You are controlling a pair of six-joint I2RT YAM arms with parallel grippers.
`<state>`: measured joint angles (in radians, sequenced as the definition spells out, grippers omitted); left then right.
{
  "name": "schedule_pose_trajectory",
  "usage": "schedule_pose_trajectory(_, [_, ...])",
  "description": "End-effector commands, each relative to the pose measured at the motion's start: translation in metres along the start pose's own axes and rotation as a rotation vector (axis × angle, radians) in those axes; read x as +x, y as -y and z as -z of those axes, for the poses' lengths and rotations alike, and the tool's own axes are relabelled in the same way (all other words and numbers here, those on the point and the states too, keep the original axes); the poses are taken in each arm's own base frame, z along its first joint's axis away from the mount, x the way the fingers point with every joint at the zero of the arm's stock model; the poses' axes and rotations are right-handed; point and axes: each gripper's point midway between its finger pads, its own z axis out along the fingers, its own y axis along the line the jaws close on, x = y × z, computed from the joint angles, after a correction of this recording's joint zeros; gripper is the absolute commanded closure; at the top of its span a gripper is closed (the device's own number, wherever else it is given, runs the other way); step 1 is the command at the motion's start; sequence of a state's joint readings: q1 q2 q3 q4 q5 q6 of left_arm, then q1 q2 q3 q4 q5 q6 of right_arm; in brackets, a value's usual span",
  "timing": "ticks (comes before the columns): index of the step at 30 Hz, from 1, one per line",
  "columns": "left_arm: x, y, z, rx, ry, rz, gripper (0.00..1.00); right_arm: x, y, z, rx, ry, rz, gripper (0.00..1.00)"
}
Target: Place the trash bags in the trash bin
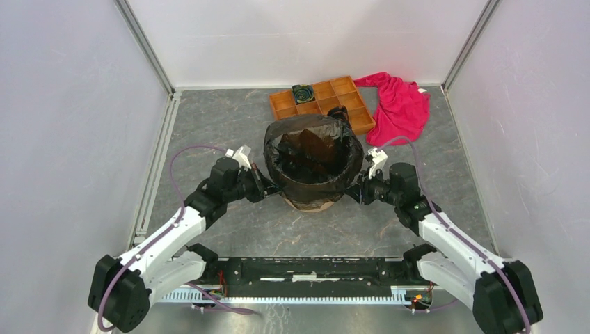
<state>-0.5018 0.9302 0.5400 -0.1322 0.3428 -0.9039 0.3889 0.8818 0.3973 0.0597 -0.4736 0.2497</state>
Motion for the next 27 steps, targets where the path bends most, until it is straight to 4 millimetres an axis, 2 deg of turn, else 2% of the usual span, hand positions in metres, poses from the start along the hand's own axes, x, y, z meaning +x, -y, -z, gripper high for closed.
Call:
schedule_pose_trajectory(1, [0.0, -0.004, -0.007, -0.01, -0.007, -0.011, 0.98, -0.006, 0.02, -0.007, 0.088, -0.009, 0.035, 0.72])
schedule_pose_trajectory(3, [0.0, -0.008, -0.009, -0.029, -0.013, -0.024, 0.98, -0.005, 0.031, 0.003, 0.169, -0.059, 0.069, 0.67])
schedule_pose_trajectory(5, [-0.001, -0.011, -0.01, -0.047, -0.017, -0.044, 0.98, -0.014, 0.043, 0.02, 0.269, -0.066, 0.117, 0.55])
schedule_pose_trajectory(7, [-0.003, -0.01, -0.009, -0.055, -0.018, -0.071, 0.98, -0.032, 0.052, 0.042, 0.381, -0.035, 0.162, 0.4])
schedule_pose_trajectory(9, [-0.005, -0.009, -0.008, -0.054, -0.019, -0.109, 0.98, -0.059, 0.061, 0.064, 0.5, 0.012, 0.202, 0.24])
schedule_pose_trajectory(12, [-0.006, -0.008, -0.004, -0.065, -0.033, -0.155, 0.92, -0.105, 0.063, 0.083, 0.587, 0.083, 0.238, 0.08])
schedule_pose_trajectory(14, [-0.013, -0.006, 0.004, -0.089, -0.001, -0.189, 0.74, -0.132, 0.061, 0.08, 0.578, 0.122, 0.272, 0.04])
schedule_pose_trajectory(17, [-0.03, 0.008, 0.029, -0.071, 0.111, -0.251, 0.35, -0.155, 0.063, 0.064, 0.527, 0.147, 0.25, 0.03])
schedule_pose_trajectory(18, [-0.036, 0.015, 0.037, -0.057, 0.146, -0.277, 0.28, -0.161, 0.059, 0.057, 0.481, 0.163, 0.225, 0.03])
schedule_pose_trajectory(21, [-0.048, 0.037, 0.065, -0.035, 0.205, -0.343, 0.18, -0.164, 0.062, 0.042, 0.41, 0.186, 0.17, 0.03])
schedule_pose_trajectory(24, [-0.061, 0.049, 0.087, -0.058, 0.257, -0.386, 0.14, -0.156, 0.06, 0.032, 0.356, 0.168, 0.122, 0.04])
schedule_pose_trajectory(27, [-0.083, 0.06, 0.101, -0.124, 0.314, -0.404, 0.11, -0.149, 0.051, 0.029, 0.3, 0.144, 0.116, 0.06])
